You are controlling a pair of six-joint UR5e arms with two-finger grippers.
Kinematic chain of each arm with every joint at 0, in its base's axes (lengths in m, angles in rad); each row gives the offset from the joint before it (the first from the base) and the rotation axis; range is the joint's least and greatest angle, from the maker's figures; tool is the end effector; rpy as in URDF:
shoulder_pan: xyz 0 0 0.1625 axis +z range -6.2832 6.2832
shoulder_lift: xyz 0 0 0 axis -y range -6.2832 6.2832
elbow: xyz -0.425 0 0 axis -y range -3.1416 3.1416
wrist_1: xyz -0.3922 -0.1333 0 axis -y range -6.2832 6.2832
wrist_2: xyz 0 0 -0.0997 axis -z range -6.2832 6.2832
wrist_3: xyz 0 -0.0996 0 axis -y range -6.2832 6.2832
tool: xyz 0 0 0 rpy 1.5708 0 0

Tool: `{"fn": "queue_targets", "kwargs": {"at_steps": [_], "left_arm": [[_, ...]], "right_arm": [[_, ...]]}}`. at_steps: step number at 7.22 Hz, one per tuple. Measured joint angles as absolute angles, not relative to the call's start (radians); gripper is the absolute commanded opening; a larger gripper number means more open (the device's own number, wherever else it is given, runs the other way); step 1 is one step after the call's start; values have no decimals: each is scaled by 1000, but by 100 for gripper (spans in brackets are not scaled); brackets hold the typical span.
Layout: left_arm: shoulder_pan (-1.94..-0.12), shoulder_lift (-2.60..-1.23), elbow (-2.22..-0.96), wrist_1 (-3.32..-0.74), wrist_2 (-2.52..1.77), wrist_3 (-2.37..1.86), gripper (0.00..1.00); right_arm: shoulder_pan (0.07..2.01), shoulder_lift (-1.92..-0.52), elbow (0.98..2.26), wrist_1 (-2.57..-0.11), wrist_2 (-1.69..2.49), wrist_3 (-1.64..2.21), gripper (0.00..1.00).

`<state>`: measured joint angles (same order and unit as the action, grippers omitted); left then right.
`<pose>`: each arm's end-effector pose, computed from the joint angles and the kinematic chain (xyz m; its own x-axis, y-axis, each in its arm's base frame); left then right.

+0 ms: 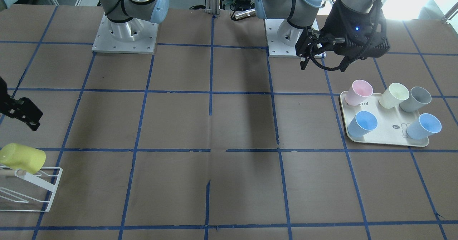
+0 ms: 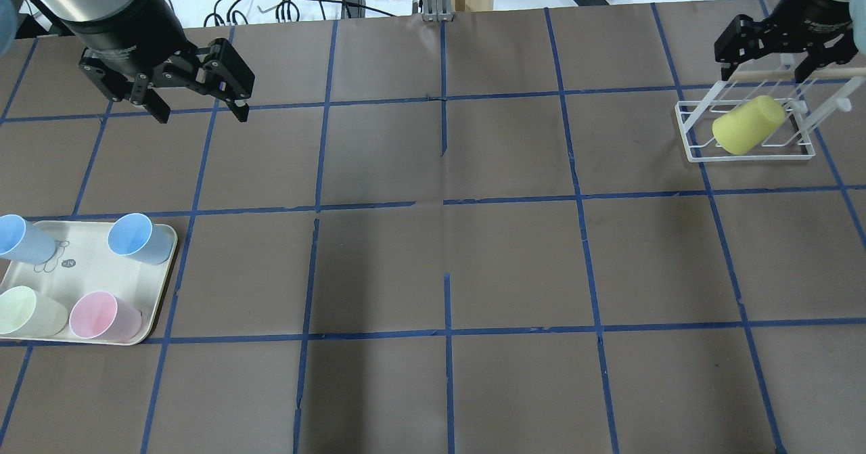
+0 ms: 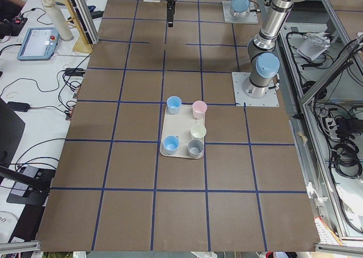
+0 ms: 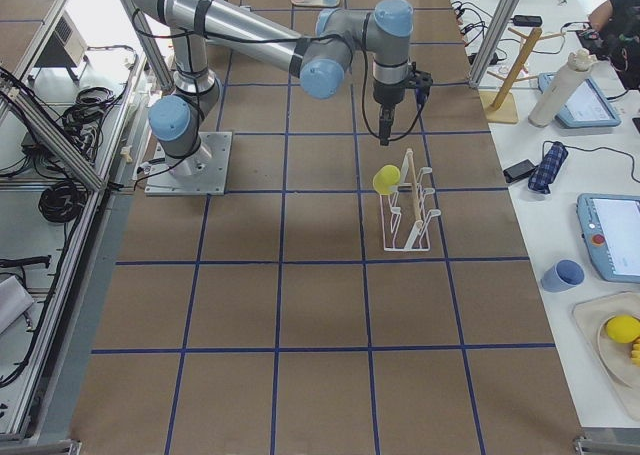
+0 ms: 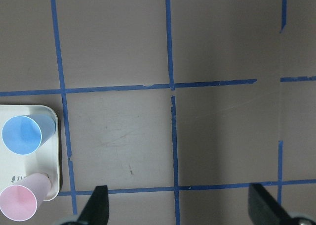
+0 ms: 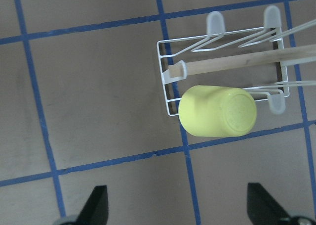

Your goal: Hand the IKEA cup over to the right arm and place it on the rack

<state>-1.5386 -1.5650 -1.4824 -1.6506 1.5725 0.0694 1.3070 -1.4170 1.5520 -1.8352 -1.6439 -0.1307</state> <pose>-0.1173 -0.4932 0.5262 -0.9993 0.0372 -0.0027 0.0372 0.9992 -0.0142 -0.0258 -0.5787 0.4441 -0.9859 0.1421 0.0886 0.1312 0.9842 -0.1185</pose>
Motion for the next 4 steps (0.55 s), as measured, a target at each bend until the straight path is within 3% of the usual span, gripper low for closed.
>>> {"fn": "queue_targets", "kwargs": {"at_steps": [4], "left_arm": [[-1536, -1563, -1482, -1651, 1576, 71, 100]], "right_arm": [[1532, -1458, 1465, -1627, -1593, -128, 100]]}}
